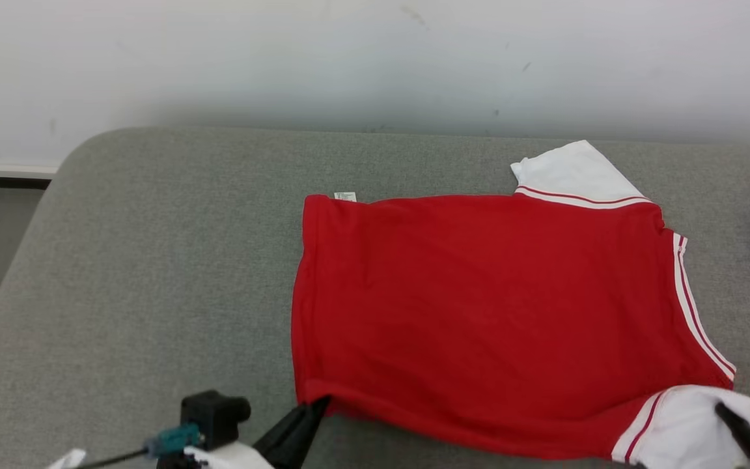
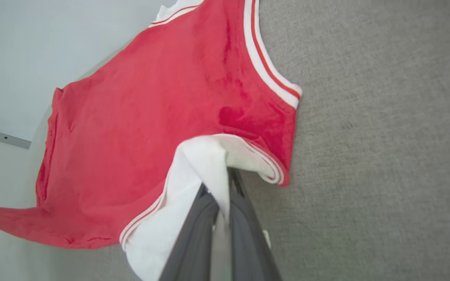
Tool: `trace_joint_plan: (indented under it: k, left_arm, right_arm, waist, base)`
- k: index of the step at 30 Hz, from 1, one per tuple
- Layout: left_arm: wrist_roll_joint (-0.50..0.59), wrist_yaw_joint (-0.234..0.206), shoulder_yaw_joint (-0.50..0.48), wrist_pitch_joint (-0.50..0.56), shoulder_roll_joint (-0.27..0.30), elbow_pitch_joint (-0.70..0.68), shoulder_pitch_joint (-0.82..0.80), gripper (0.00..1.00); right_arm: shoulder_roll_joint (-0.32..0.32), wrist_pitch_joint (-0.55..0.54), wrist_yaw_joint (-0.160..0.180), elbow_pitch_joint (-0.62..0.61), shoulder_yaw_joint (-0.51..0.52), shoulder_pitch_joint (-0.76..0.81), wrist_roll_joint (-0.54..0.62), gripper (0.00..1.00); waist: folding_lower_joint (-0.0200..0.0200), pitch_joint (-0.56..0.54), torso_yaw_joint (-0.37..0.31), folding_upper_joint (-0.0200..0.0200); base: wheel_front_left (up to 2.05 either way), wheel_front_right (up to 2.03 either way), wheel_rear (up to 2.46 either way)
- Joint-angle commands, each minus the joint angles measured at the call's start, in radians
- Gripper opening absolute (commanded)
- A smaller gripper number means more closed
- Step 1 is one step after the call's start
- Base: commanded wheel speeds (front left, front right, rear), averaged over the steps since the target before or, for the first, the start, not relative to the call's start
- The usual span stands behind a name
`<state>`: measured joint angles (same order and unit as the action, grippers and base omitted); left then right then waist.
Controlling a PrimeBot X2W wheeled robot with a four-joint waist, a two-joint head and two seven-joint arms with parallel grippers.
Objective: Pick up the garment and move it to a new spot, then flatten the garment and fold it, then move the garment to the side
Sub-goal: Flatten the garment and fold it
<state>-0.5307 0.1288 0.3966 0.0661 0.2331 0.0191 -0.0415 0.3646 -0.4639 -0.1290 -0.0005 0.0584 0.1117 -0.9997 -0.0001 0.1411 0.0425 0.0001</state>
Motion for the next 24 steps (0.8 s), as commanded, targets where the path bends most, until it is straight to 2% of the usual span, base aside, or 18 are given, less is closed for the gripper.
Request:
trace_joint_plan:
  k: [1, 5, 9, 17, 18, 19, 20, 21, 22, 23, 24]
  left_arm:
    - [-0.015, 0.002, 0.000, 0.016, 0.012, 0.002, -0.021, 0.00]
    - [-0.046, 0.002, -0.006, 0.075, 0.027, 0.025, -0.117, 0.00]
    - [-0.048, -0.001, -0.002, 0.110, 0.015, 0.071, -0.188, 0.00]
    - [-0.026, -0.005, 0.003, 0.071, -0.018, 0.203, -0.291, 0.00]
    - [-0.021, -0.005, 0.005, 0.065, -0.020, 0.216, -0.302, 0.00]
    - [-0.018, -0.006, 0.007, 0.058, -0.023, 0.229, -0.313, 0.00]
    - [-0.012, -0.012, 0.005, 0.050, -0.027, 0.240, -0.322, 0.02]
    - [-0.007, -0.013, 0.004, 0.043, -0.029, 0.252, -0.330, 0.12]
    - [-0.003, -0.014, 0.006, 0.036, -0.031, 0.262, -0.337, 0.16]
    - [-0.001, -0.014, 0.007, 0.026, -0.033, 0.272, -0.343, 0.25]
    - [0.002, -0.019, 0.004, 0.016, -0.036, 0.280, -0.349, 0.44]
  right_arm:
    - [0.000, -0.018, -0.003, 0.003, 0.012, -0.035, 0.010, 0.00]
    - [-0.025, -0.126, -0.003, 0.016, 0.052, -0.147, 0.052, 0.00]
    - [-0.041, -0.212, -0.003, 0.011, 0.071, -0.248, 0.132, 0.00]
    - [-0.074, -0.268, -0.003, 0.048, 0.066, -0.386, 0.267, 0.01]
    - [-0.075, -0.271, -0.003, 0.049, 0.060, -0.396, 0.280, 0.06]
    - [-0.078, -0.271, -0.003, 0.050, 0.055, -0.403, 0.287, 0.23]
    - [-0.078, -0.269, -0.003, 0.052, 0.052, -0.406, 0.294, 0.83]
    - [-0.078, -0.265, -0.003, 0.052, 0.050, -0.410, 0.300, 1.00]
    - [-0.079, -0.257, -0.003, 0.052, 0.049, -0.414, 0.305, 1.00]
    - [-0.080, -0.249, -0.003, 0.051, 0.049, -0.418, 0.310, 1.00]
    - [-0.078, -0.241, -0.003, 0.049, 0.046, -0.419, 0.314, 1.00]
  waist:
    - [0.0001, 0.004, 0.003, -0.0001]
    - [0.0001, 0.027, 0.006, -0.0001]
    - [0.0001, 0.052, 0.010, -0.0001]
    - [0.0001, 0.090, 0.019, -0.0001]
    - [0.0001, 0.094, 0.020, -0.0001]
    - [0.0001, 0.097, 0.022, -0.0001]
    - [0.0001, 0.099, 0.022, -0.0001]
    - [0.0001, 0.101, 0.022, -0.0001]
    - [0.0001, 0.103, 0.022, -0.0001]
    - [0.0001, 0.105, 0.022, -0.0001]
    - [0.0001, 0.106, 0.021, -0.0001]
  base:
    - [0.00, 0.00, 0.00]
    - [0.00, 0.00, 0.00]
    - [0.00, 0.00, 0.00]
    - [0.00, 0.00, 0.00]
    - [0.00, 0.00, 0.00]
    - [0.00, 0.00, 0.00]
    - [0.00, 0.00, 0.00]
    - [0.00, 0.00, 0.00]
    - [0.00, 0.00, 0.00]
    - [0.00, 0.00, 0.00]
    - [0.00, 0.00, 0.00]
